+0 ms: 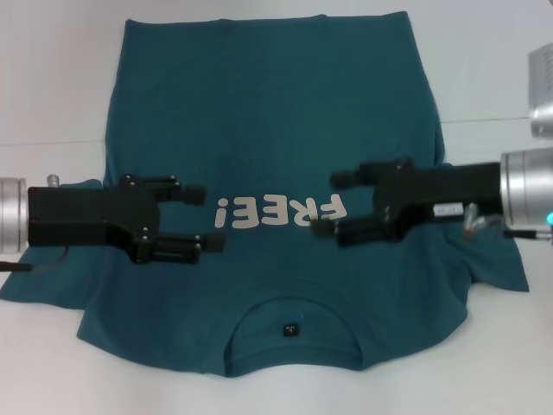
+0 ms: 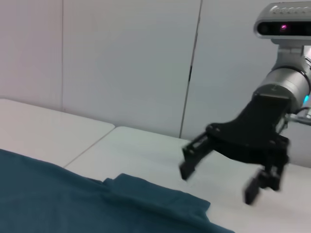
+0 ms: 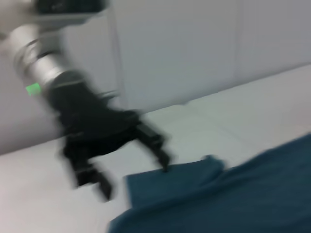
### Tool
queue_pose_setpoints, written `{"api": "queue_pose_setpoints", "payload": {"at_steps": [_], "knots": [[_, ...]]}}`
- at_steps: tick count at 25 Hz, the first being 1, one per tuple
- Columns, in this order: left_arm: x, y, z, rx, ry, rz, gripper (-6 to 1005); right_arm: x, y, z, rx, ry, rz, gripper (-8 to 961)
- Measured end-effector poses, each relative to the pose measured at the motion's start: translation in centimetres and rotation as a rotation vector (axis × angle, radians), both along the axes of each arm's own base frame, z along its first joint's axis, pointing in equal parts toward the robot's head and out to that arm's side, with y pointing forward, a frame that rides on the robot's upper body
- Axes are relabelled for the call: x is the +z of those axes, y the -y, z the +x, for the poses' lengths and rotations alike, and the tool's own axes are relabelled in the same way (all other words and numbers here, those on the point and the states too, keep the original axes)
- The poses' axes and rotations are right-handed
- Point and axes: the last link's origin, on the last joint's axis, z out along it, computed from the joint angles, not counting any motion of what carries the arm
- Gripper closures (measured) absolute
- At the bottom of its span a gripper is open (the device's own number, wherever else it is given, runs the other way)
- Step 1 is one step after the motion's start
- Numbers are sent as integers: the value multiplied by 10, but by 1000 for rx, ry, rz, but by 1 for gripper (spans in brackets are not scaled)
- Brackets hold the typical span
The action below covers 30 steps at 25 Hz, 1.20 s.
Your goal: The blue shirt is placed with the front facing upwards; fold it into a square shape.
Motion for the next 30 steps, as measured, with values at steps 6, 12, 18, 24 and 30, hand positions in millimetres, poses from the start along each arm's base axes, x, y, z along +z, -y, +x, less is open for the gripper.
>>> {"api": "queue_pose_setpoints", "payload": {"at_steps": [6, 12, 18, 24, 30], "knots": [[-2, 0, 1, 7, 12, 9, 172, 27, -22, 16, -195, -5, 123, 47], [-4, 5, 4, -16, 19, -29, 171, 42, -25, 26, -323, 97, 91, 50], [-5, 8, 6, -27, 26, -48, 171, 63, -26, 34, -464, 124, 116, 54], [-8, 11, 6, -29, 34, -58, 172, 83, -31, 54, -651, 177, 162, 53], [-10, 14, 7, -37, 38, -77, 172, 86, -28, 74, -784, 305, 177, 50]]}}
